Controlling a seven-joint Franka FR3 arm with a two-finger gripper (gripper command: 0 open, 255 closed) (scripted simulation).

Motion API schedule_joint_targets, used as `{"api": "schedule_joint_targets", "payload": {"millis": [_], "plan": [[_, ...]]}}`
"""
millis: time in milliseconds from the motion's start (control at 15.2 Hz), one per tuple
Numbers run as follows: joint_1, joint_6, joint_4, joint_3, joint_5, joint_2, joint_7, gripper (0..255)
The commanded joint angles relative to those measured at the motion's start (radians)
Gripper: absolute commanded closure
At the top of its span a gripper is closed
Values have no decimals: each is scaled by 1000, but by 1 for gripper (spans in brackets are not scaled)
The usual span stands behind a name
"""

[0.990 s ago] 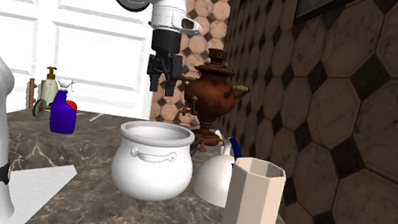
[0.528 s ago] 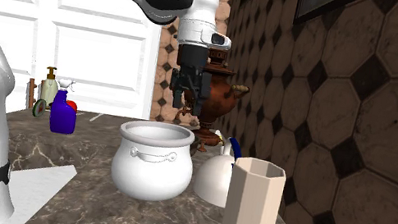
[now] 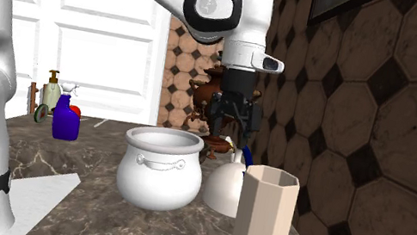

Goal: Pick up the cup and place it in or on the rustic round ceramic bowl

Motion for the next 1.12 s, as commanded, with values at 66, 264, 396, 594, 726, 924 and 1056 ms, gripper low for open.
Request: {"api": "schedule_joint_targets", "payload": {"millis": [66, 264, 396, 594, 726, 924, 1056], "plan": [[-31, 3, 98, -29, 72, 123, -86, 0], [-69, -6, 192, -37, 134, 229, -147, 0], [-71, 18, 175, -34, 140, 238, -151, 0], [-73, 53, 153, -30, 151, 253, -158, 0], [-74, 77, 139, -28, 159, 264, -163, 0], [-75, 84, 135, -27, 161, 268, -165, 0], [-75, 84, 135, -27, 161, 268, -165, 0]]}}
